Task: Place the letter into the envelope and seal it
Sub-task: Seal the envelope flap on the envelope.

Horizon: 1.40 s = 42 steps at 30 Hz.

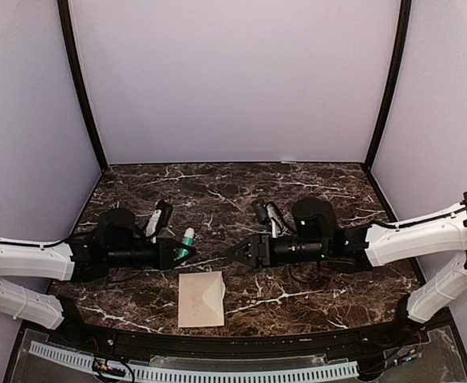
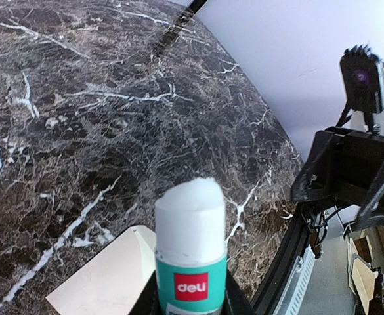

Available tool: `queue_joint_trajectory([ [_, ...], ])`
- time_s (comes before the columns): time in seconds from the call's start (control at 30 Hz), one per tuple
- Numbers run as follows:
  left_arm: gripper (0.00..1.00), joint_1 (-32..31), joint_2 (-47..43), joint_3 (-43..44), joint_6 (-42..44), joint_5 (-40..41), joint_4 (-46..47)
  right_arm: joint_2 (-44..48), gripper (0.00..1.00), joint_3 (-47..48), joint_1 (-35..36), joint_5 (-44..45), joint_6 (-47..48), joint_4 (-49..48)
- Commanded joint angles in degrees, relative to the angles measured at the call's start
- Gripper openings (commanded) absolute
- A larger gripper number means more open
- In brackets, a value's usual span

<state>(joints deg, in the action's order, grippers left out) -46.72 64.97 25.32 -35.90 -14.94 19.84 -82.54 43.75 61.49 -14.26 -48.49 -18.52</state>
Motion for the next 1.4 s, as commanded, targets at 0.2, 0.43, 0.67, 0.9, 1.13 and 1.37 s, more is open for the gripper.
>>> queue_joint_trajectory([
  [0.2,0.00,0.0,0.7,-4.0,-4.7,1.2,-4.3,-8.4,0.26,-3.9,-0.7,1.0,-4.1,-3.1],
  [0.43,0.00,0.1,6.2,-7.3,-6.2,-2.2,0.0,-18.7,0.13,3.2,1.8,-4.0,-3.1,-5.1],
  [0.67,0.00,0.0,11.1,-8.5,-5.5,-2.4,1.6,-26.5,0.10,10.1,4.2,-7.7,-2.6,-5.7],
  [0.9,0.00,0.0,12.2,-9.4,-5.4,-2.3,2.9,-32.0,0.07,12.7,4.6,-9.9,-3.6,-6.9],
  [1.13,0.00,0.1,12.5,-9.6,-5.3,-2.5,3.2,-34.7,0.06,14.0,4.8,-11.6,-4.1,-8.3],
  [1.37,0.00,0.0,13.0,-9.5,-5.1,-2.9,3.6,-37.1,0.06,14.7,4.8,-11.7,-5.2,-6.7],
])
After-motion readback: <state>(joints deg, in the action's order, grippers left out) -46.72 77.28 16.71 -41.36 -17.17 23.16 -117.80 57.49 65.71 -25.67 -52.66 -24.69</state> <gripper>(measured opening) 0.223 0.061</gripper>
